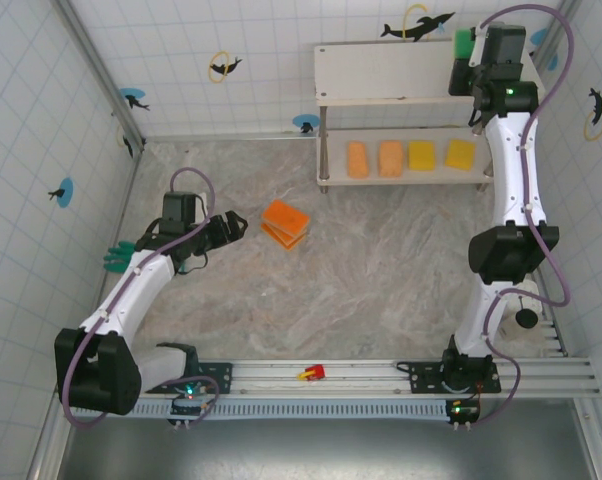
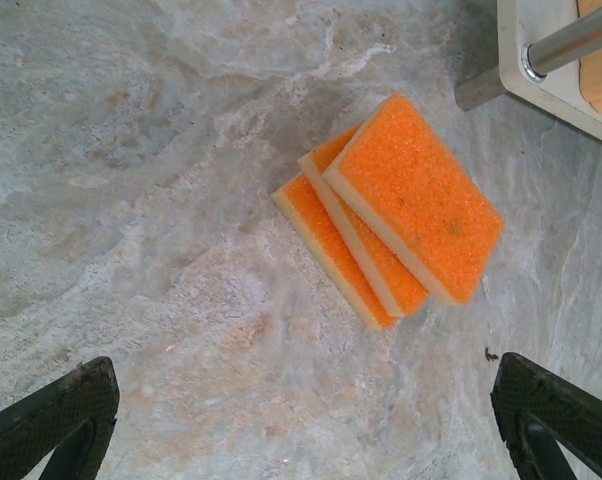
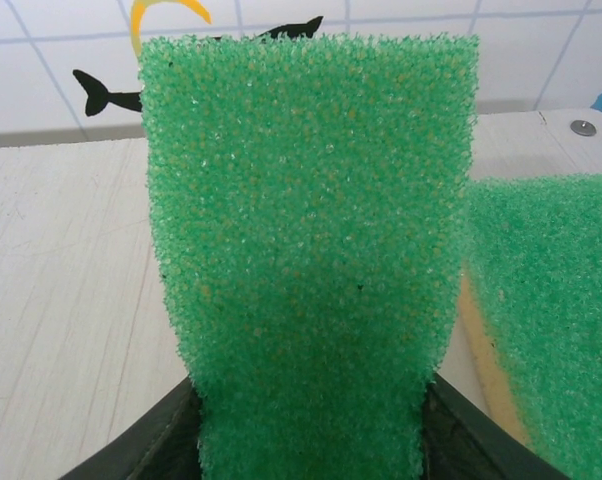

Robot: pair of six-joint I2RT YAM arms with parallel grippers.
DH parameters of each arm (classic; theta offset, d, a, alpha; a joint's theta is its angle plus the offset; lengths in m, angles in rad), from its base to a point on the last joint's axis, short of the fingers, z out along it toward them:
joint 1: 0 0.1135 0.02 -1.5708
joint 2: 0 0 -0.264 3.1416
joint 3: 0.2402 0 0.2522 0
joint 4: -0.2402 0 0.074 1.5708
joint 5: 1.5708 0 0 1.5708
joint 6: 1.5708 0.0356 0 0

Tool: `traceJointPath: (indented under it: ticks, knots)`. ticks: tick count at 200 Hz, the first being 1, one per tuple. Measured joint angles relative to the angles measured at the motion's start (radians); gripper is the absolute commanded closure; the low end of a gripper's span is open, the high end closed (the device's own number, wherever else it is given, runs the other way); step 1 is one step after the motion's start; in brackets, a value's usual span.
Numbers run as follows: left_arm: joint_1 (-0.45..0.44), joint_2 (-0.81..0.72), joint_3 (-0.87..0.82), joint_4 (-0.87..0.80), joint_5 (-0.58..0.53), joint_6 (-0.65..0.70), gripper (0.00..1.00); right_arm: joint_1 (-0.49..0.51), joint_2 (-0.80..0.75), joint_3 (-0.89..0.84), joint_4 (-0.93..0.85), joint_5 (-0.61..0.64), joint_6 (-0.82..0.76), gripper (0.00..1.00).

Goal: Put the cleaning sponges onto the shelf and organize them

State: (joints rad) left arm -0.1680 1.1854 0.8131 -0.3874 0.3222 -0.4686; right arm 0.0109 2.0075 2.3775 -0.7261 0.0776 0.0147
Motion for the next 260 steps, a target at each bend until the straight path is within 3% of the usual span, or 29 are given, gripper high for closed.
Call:
traceJointPath:
  ticks: [41,260]
  knots:
    - [0.000,0.000,0.000,0.000,0.000,0.000,0.03,-0.002,0.008,0.001,0.001,-0.005,0.001,0.42]
    - [0.000,0.000,0.000,0.000,0.000,0.000,0.03,-0.005,0.032,0.010,-0.015,-0.023,-0.006,0.30]
